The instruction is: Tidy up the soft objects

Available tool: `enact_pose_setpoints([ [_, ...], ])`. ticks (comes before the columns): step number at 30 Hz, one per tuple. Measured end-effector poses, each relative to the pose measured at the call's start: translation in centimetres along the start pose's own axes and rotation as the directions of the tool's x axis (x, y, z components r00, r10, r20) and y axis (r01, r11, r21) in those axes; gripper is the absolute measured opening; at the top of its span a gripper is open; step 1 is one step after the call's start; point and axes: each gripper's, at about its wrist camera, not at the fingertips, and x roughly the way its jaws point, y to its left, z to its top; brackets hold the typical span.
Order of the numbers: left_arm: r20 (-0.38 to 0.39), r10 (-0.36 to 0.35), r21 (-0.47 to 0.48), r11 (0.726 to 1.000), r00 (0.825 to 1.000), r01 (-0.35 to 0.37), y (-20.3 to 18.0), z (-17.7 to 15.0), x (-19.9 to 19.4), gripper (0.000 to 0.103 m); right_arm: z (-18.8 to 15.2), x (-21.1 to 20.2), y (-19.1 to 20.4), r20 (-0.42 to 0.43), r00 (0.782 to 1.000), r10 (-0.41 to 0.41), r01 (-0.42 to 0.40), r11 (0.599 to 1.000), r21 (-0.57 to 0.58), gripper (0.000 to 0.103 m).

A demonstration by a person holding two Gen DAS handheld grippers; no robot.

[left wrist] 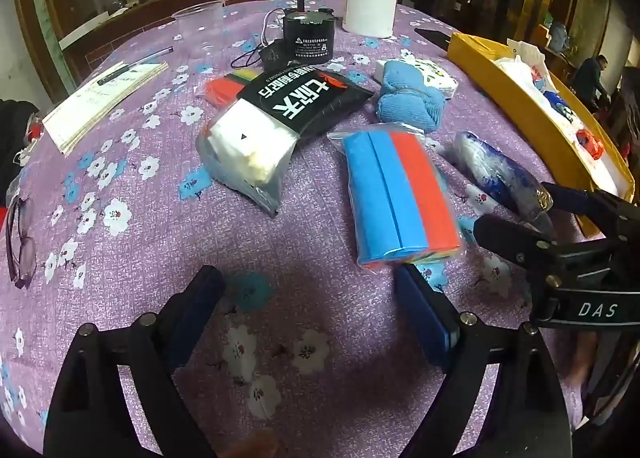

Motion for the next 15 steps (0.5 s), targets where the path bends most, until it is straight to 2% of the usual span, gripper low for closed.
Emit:
enact_pose_setpoints([
  [6, -0.012, 0.0, -0.021, 1.0, 1.0, 0.0, 0.1, -0.4, 0.3, 0.103, 0.1, 0.0, 0.1, -0.01, 1.0, -0.013, 0.013, 1.0, -0.004, 0.103],
  [15, -0.021, 0.006, -0.019, 1.0, 1.0, -0.006, 0.1, -0.5, 0.0, 0.103, 0.2, 0.6, 1.3, -0.033, 0.994, -0.1, 0.097, 0.993, -0.066, 0.102],
])
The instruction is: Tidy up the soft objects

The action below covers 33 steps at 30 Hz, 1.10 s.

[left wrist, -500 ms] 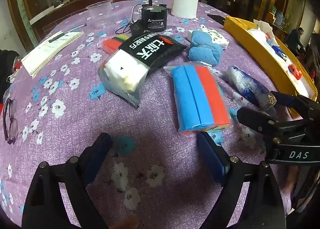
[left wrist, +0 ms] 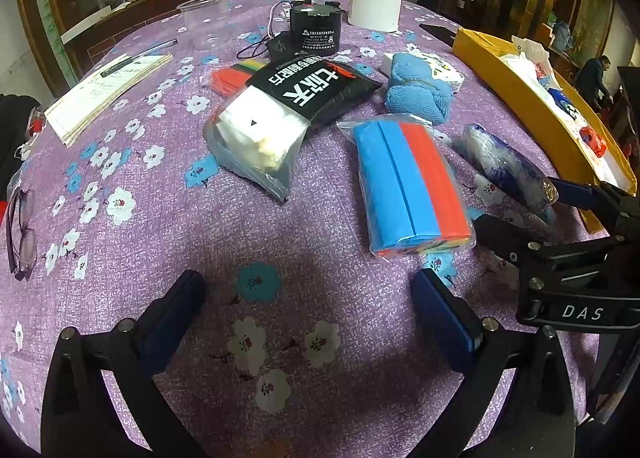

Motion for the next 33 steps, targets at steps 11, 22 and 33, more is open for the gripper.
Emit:
enact_pose_setpoints([
  [11, -0.001, -0.002, -0.001, 1.0, 1.0, 0.002, 0.05, -0.02, -0.15, 0.103, -0.04, 0.02, -0.13, 0.0, 1.0, 0.007, -0.007, 1.0, 0.006, 0.103],
  [22, 0.004, 0.004, 0.003, 1.0, 1.0, -0.004, 0.02, 0.01, -0.12, 0.103, -0.05, 0.03, -0.13, 0.0, 1.0, 0.006, -0.006, 1.0, 0.006, 0.103],
  [33, 0.008, 0.008, 0.006, 1.0, 1.0, -0.008, 0.04, -0.07, -0.16, 0.103, -0.14, -0.02, -0.16, 0.0, 1.0, 0.005, -0.005, 1.0, 0.006, 0.103],
])
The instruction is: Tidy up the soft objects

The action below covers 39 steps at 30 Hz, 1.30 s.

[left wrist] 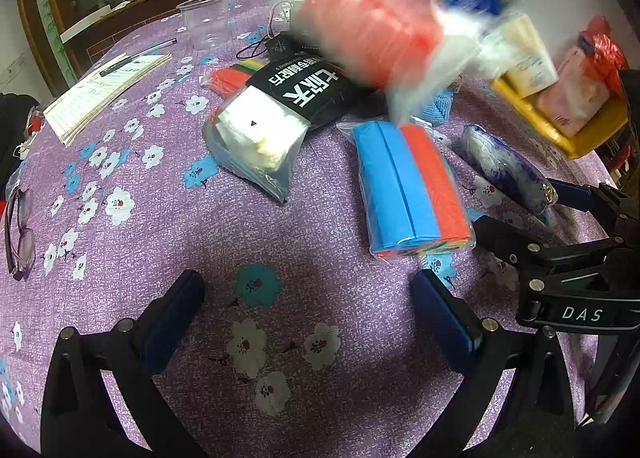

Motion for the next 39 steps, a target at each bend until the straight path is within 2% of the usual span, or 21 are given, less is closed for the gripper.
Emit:
enact_pose_setpoints([
  [39, 0.003, -0.004, -0.001, 1.0, 1.0, 0.004, 0.04, -0.08, 0.07, 0.103, -0.01, 0.02, -0.03, 0.0, 1.0, 0.001, -0.001, 1.0, 0.0, 0.103],
])
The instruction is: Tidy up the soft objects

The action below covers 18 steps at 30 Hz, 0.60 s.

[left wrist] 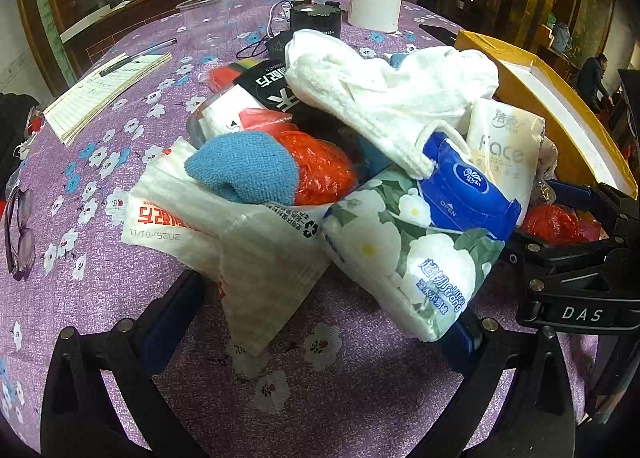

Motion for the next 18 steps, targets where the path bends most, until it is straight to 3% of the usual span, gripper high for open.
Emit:
enact_pose_setpoints([
  [16, 0.001, -0.012, -0.006, 1.0, 1.0, 0.012, 0.21, -0.1, -0.15, 0.103, 0.05, -0.06, -0.02, -0.002, 1.0, 0.01, -0.01, 1.0, -0.019, 0.103],
  [18, 0.008, -0.027, -0.018, 0.999, 1.0, 0.027, 0.6, -0.31, -0.69, 0.103, 0.18, -0.13, -0.23, -0.048, 0.998, 0.042, -0.045, 0.997, -0.056, 0.103],
])
